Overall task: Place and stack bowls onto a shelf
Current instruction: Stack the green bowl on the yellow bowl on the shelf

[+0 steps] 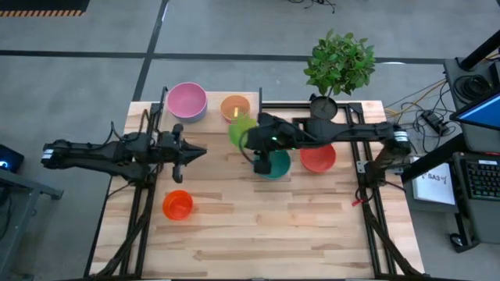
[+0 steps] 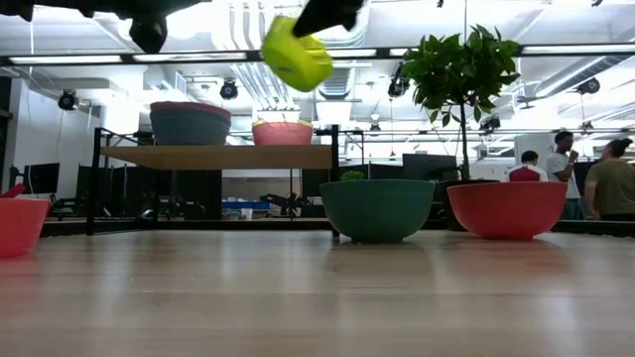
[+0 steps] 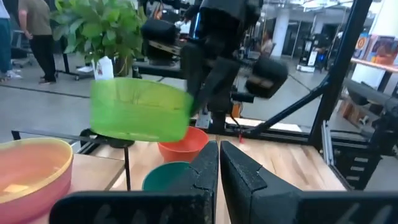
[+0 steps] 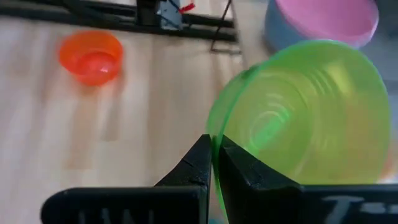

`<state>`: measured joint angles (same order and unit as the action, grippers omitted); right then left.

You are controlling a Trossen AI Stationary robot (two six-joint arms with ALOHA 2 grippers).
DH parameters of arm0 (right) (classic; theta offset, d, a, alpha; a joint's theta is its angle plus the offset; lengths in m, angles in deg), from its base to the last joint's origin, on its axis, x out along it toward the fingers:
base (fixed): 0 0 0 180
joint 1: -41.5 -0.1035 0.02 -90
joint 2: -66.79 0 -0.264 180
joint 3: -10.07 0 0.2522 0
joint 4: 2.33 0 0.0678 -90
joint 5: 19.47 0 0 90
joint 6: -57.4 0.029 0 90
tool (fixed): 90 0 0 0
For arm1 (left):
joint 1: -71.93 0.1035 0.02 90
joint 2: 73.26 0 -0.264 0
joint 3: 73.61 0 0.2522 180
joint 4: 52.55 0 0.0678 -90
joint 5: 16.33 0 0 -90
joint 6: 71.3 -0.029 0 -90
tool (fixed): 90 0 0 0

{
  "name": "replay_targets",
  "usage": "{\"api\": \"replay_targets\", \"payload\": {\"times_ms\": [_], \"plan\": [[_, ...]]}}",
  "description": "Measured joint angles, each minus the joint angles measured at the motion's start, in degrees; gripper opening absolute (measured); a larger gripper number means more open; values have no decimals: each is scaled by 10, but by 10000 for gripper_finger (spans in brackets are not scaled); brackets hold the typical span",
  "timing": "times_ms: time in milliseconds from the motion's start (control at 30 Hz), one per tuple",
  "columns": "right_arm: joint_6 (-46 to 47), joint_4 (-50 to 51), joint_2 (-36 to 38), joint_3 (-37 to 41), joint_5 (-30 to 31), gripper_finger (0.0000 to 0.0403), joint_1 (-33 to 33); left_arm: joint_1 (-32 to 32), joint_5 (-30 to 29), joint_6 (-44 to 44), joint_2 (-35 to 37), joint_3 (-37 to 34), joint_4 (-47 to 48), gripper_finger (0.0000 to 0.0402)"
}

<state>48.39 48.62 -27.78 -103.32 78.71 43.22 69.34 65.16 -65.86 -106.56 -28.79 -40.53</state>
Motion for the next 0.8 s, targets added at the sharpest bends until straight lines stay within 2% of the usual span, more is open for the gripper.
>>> {"api": "replay_targets", "payload": {"times_ms": [167, 333, 567, 800], "plan": [[-181, 12, -82, -102, 68, 12, 15, 0, 0, 0, 31, -15, 0, 0], [-273, 68, -165, -211, 112, 12, 32, 0, 0, 0, 54, -26, -1, 0], [-273, 195, -254, -353, 129, 12, 64, 0, 0, -1, 77, -36, 2, 0], [-258, 201, -252, -338, 125, 12, 97, 0, 0, -3, 80, -36, 3, 0]]}}
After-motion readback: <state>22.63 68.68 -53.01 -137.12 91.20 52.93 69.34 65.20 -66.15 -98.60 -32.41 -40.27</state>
